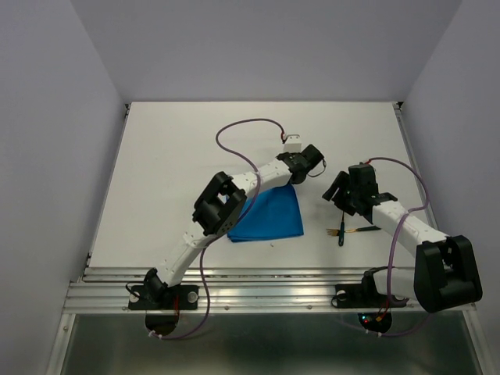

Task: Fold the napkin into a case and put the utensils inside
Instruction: Pick up the lower triangle-folded napkin from the center of the board.

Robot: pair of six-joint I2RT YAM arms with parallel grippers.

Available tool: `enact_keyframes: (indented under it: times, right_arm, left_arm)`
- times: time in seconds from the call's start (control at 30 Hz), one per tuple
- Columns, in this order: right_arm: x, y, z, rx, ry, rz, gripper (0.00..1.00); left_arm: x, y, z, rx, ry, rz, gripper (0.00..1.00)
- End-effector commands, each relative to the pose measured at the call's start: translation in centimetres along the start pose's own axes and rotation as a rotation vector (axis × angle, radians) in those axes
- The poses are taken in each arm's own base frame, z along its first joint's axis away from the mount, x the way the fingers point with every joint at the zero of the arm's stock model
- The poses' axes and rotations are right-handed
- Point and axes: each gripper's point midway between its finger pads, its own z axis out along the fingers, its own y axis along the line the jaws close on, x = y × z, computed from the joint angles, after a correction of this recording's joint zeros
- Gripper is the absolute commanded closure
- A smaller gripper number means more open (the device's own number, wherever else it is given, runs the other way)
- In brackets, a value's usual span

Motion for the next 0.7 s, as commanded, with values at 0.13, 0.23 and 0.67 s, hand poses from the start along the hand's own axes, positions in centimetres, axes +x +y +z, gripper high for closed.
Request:
enact_keyframes:
  times: [0.13, 0.23, 0.67]
  right_arm:
    - [-1.0, 0.7, -0.4, -0.032, -0.038, -0.005, 0.34]
    - [-1.1, 1.2, -0.6, -0.056, -0.031, -0.022, 0.34]
    - [4.3, 8.1, -2.6, -0.436, 0.160, -0.268, 0.25]
  left_arm:
    - [1.9, -1.3, 0.1, 0.214, 0.121, -0.014, 1.00]
    - [0.9, -1.8, -0.7, 0.308, 0.097, -0.014, 1.00]
    - [-2.3, -2.7, -5.2, 0.816, 0.201, -0.143, 1.00]
